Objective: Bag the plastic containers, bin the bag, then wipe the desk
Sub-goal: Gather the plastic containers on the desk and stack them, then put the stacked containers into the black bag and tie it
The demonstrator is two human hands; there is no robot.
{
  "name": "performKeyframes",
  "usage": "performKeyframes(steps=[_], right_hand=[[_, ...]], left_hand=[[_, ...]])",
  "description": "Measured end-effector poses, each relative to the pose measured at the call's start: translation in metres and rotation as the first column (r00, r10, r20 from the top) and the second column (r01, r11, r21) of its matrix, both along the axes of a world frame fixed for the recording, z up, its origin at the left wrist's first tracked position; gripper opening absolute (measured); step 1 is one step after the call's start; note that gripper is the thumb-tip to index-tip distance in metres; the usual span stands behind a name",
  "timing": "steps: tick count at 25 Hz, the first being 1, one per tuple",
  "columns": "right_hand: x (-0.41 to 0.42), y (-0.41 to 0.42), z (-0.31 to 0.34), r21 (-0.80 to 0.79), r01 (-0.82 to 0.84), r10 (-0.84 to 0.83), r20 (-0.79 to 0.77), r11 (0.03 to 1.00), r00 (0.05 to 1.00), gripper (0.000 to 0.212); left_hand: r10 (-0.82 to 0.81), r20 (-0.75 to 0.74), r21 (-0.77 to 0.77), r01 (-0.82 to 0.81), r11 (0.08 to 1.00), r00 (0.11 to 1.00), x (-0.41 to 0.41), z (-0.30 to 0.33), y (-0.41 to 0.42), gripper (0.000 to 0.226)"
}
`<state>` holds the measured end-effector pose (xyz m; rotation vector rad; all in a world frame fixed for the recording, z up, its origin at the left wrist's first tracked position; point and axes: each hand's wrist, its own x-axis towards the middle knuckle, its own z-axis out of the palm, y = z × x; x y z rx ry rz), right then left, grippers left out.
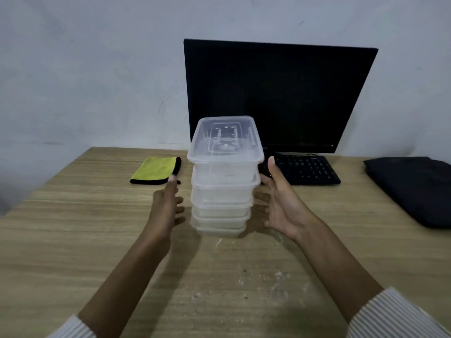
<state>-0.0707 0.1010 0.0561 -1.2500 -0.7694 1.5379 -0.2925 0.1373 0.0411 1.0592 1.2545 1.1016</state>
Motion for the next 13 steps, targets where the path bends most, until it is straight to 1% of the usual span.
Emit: performKeyframes(steps=[1, 2, 3, 4, 6, 8, 9, 10, 13], right_hand=[[0.002, -0.006, -0.002, -0.012, 0.032, -0.032, 0.017, 0.999, 0.999, 0.094], [0.004, -0.011, -0.005, -0.014, 0.057, -0.056, 0.045, 0.998, 0.997, 0.085], [0.007, -0.018, -0.008, -0.018, 0.086, -0.085, 0.064, 0.996, 0.994, 0.072], [0.011, -0.025, -0.012, -0.02, 0.123, -0.121, 0.078, 0.992, 0.99, 0.061], [0.019, -0.038, -0.019, 0.01, 0.171, -0.171, 0.082, 0.985, 0.982, 0.047], [0.034, -0.055, -0.024, 0.028, 0.222, -0.224, 0.093, 0.975, 0.97, 0.037], [0.035, -0.058, -0.024, 0.038, 0.228, -0.231, 0.107, 0.973, 0.967, 0.032], [0.057, -0.075, -0.026, 0.053, 0.272, -0.276, 0.118, 0.961, 0.954, 0.028], [0.086, -0.096, -0.025, 0.073, 0.322, -0.33, 0.17, 0.944, 0.929, 0.022]], left_hand=[[0.086, -0.024, 0.059, -0.084, 0.995, 0.996, 0.003, -0.007, -0.017, 0.047], [0.126, -0.051, 0.111, -0.119, 0.987, 0.991, 0.005, -0.014, -0.033, 0.032], [0.116, -0.075, 0.152, -0.104, 0.983, 0.99, 0.011, -0.02, -0.049, 0.023], [0.085, -0.099, 0.189, -0.065, 0.98, 0.991, 0.017, -0.026, -0.063, 0.019], [0.019, -0.144, 0.258, 0.019, 0.966, 0.989, 0.034, -0.031, -0.081, 0.014], [-0.07, -0.186, 0.293, 0.124, 0.948, 0.98, 0.059, -0.033, -0.092, 0.01], [-0.117, -0.2, 0.301, 0.175, 0.938, 0.973, 0.064, -0.031, -0.093, 0.009], [-0.199, -0.213, 0.29, 0.256, 0.922, 0.957, 0.092, -0.028, -0.099, 0.009], [-0.304, -0.235, 0.258, 0.361, 0.896, 0.923, 0.133, -0.023, -0.098, 0.014]])
